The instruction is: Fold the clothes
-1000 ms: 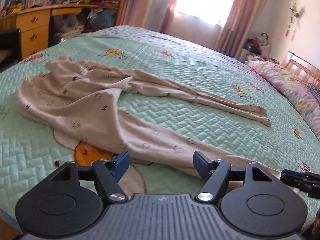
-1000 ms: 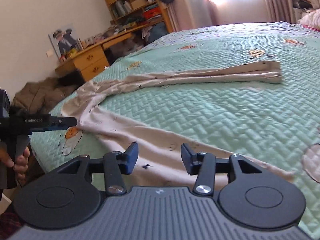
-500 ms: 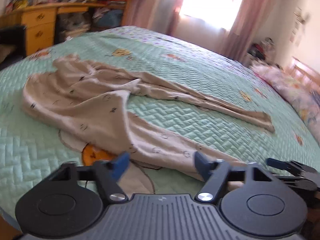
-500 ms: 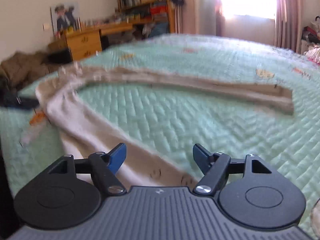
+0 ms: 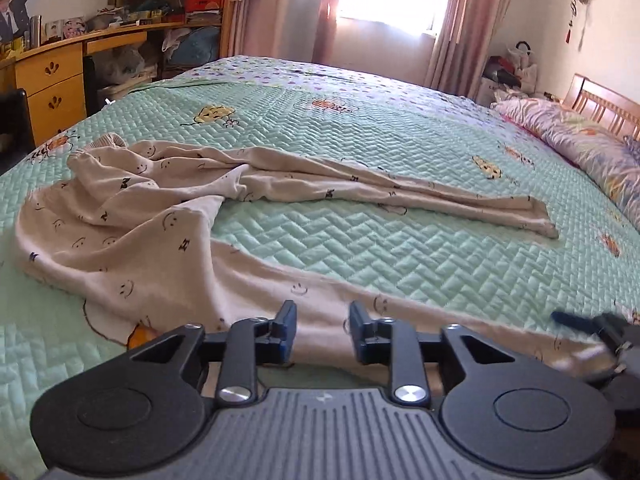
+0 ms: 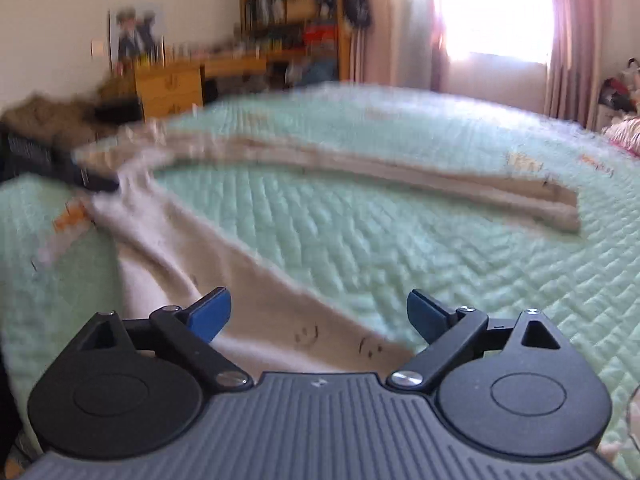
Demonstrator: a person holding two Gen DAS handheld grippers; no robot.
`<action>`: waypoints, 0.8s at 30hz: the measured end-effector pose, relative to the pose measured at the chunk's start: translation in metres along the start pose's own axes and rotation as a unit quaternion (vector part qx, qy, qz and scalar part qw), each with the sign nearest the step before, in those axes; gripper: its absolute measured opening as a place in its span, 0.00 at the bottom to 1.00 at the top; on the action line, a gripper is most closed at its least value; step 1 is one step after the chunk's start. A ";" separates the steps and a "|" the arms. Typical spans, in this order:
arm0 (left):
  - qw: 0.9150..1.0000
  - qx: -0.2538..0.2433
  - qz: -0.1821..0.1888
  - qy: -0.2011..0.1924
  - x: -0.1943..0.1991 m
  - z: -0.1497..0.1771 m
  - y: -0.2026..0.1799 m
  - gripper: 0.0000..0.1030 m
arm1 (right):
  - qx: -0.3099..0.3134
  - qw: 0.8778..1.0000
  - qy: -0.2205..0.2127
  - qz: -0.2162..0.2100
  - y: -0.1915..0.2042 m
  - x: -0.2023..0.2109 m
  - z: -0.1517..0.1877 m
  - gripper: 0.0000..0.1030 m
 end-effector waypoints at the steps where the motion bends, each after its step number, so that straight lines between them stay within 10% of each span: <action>1: 1.000 -0.004 0.000 -0.002 0.001 0.000 0.001 0.40 | -0.007 1.000 -0.018 0.002 -0.002 0.008 -0.003 0.92; 5: 1.000 -0.009 0.001 -0.004 -0.004 -0.004 0.002 0.43 | -0.041 0.999 -0.031 0.012 -0.019 0.036 -0.004 0.84; 7: 1.000 -0.013 0.005 0.002 -0.010 -0.003 -0.004 0.43 | -0.068 0.998 -0.008 0.009 -0.030 0.036 0.001 0.37; 10: 0.999 -0.040 0.011 0.007 -0.022 0.000 -0.016 0.40 | -0.093 0.996 0.003 -0.005 -0.033 0.031 0.003 0.18; 12: 0.998 -0.063 0.018 0.017 -0.034 0.002 -0.022 0.15 | -0.076 0.997 0.008 -0.025 -0.025 0.024 0.000 0.04; 22: 0.995 -0.091 0.032 0.034 -0.061 0.010 -0.022 0.00 | 0.035 0.991 0.030 -0.129 0.018 -0.015 -0.018 0.02; 24: 0.995 -0.088 0.030 0.033 -0.067 0.015 -0.019 0.00 | 0.046 0.989 0.030 -0.136 0.020 -0.021 -0.017 0.16</action>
Point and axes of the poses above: each gripper's, at about its wrist camera, not at the fingertips, and x roughly against the way its jaws point, y to its left, z to its underside, the point moved 5 cm from there along -x, roughly the way its jaws point, and after that the axes turned 15 degrees about x, right-handed, at the moved point
